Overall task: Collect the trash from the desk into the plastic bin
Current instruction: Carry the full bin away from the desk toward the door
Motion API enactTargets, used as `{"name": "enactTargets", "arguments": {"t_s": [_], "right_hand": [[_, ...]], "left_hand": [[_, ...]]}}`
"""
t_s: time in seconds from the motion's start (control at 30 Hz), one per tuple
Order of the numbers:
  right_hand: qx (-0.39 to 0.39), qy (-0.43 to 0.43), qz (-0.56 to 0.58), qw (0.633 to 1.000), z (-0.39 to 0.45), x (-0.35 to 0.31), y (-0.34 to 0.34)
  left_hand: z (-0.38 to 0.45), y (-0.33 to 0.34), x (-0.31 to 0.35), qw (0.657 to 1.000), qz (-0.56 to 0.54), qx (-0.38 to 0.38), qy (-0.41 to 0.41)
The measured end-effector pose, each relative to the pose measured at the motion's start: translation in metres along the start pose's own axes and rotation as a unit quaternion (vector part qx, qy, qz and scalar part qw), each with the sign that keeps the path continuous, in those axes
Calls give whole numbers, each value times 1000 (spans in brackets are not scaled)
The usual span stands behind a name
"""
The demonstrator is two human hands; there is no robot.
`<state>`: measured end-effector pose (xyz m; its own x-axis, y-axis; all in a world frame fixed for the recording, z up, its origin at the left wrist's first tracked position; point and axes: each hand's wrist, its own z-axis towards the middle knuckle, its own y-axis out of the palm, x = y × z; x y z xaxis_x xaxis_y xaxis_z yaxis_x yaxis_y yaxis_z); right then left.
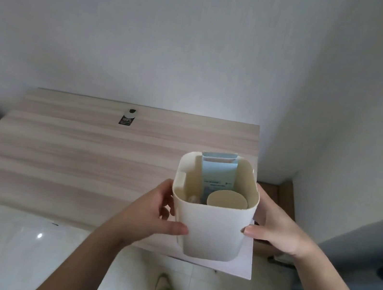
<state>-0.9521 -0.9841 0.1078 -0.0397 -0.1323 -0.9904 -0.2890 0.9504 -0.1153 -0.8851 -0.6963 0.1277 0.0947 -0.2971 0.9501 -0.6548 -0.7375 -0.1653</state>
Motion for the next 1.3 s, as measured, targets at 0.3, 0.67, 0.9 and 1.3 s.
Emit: {"name": "enactTargets", "arguments": {"t_s": [0.3, 0.67, 0.9, 1.3], "right_hand": [[-38, -42, 29, 998, 45, -3, 38], [-100, -24, 80, 991, 121, -35, 170], [-162, -15, 84, 983, 154, -63, 298], [-253, -14, 97, 963, 205, -105, 505]], "left_hand": [[-55, 5, -16, 962, -43, 268, 7], [-151, -51, -49, 853, -136, 499, 65], [-240, -111, -88, 813, -155, 556, 73], [-389, -208, -144, 754, -99, 649, 19]]}}
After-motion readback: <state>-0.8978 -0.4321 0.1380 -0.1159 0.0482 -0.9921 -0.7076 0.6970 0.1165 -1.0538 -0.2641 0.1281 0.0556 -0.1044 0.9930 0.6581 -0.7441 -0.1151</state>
